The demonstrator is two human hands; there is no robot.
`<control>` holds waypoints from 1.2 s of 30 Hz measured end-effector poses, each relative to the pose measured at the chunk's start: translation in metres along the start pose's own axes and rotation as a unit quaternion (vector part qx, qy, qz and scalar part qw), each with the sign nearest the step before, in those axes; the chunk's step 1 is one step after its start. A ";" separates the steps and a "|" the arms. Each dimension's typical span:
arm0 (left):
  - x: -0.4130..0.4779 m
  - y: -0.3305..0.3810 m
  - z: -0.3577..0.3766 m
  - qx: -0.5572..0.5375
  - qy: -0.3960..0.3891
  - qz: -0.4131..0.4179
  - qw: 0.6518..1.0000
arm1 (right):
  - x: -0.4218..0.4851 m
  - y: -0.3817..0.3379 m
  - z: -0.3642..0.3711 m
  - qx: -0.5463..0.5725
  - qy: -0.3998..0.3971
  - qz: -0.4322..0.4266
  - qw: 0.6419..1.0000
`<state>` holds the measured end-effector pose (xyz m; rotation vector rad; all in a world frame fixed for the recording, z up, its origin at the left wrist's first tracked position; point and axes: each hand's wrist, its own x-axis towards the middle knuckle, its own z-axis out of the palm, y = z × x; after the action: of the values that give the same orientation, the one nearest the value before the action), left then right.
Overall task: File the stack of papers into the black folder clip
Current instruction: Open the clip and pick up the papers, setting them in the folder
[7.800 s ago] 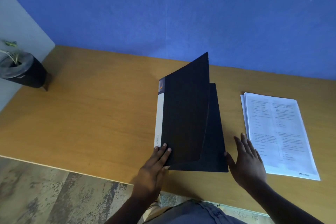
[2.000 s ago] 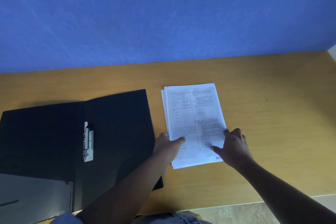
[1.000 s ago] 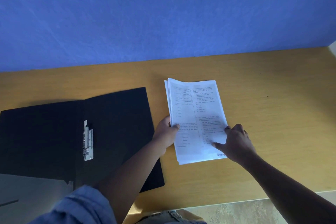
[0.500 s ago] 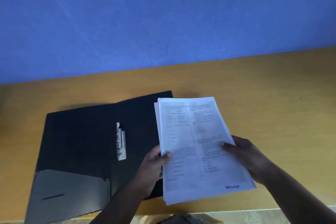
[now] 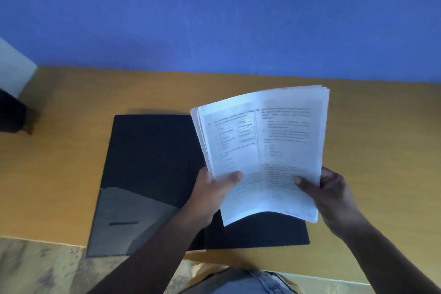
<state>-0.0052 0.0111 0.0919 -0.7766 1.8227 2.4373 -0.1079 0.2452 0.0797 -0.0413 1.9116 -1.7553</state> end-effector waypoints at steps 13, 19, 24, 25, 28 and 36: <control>-0.022 0.036 -0.012 0.033 0.053 0.221 0.973 | -0.004 -0.037 0.026 -0.001 -0.064 -0.136 0.989; -0.028 0.044 -0.009 0.002 0.041 0.226 0.973 | -0.006 -0.028 0.022 -0.051 -0.076 -0.091 0.992; -0.028 0.070 -0.004 -0.047 0.032 0.253 0.966 | -0.009 -0.033 0.018 -0.110 -0.030 -0.081 0.990; -0.026 0.074 -0.001 -0.035 0.032 0.253 0.966 | -0.009 -0.033 0.015 -0.111 -0.028 -0.083 0.990; -0.024 0.077 0.005 -0.033 0.007 0.239 0.970 | -0.009 -0.034 0.011 -0.095 -0.050 -0.108 0.988; -0.016 0.063 0.004 0.060 -0.006 0.231 0.971 | -0.001 -0.020 0.008 -0.057 -0.046 -0.088 0.993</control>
<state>-0.0107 -0.0014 0.1553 -0.3549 2.3426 2.5275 -0.1102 0.2352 0.0984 -0.3368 1.9901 -1.7200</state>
